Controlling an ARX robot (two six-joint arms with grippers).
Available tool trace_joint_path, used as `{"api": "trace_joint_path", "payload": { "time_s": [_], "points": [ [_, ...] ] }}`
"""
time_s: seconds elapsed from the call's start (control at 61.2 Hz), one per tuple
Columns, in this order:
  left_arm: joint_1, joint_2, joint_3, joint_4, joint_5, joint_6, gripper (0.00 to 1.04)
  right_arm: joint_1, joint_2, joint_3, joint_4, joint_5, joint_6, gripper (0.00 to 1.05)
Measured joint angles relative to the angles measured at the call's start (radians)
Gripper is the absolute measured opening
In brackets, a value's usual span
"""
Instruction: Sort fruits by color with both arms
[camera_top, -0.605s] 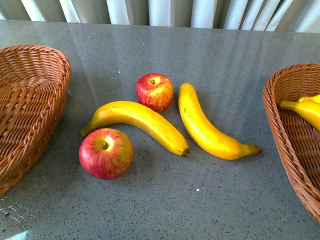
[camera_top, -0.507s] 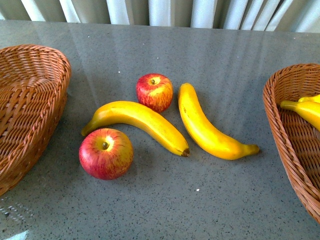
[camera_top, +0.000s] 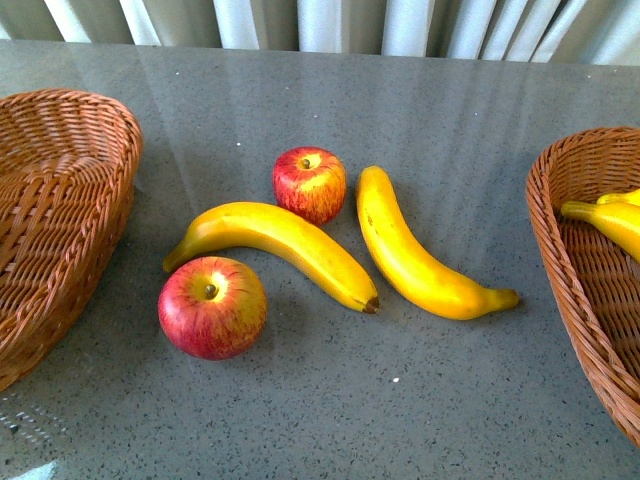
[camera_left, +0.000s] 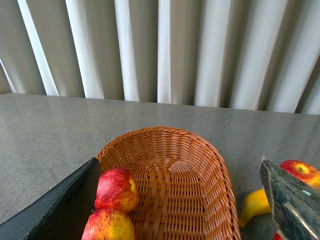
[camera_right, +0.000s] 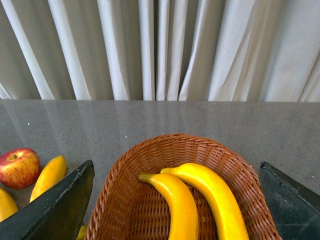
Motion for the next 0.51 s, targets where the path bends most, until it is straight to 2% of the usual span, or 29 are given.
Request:
{"api": "trace_joint_path", "payload": {
  "time_s": [0.343,0.392,0.441,0.507],
  "points": [
    [0.000,0.005,0.002,-0.006,0.008,-0.007,0.95,0.000,0.000,0.000,0.000,0.000,0.000,0.96],
    [0.000,0.048,0.043,-0.119,0.058,-0.054,0.95,0.000,0.000,0.000,0.000,0.000,0.000,0.96],
    [-0.038,0.194,0.128,-0.261,0.044,-0.131,0.95,0.000,0.000,0.000,0.000,0.000,0.000,0.96],
    [-0.094,0.341,0.182,-0.248,-0.009,-0.200,0.95,0.000,0.000,0.000,0.000,-0.002,0.000,0.96]
  ]
}}
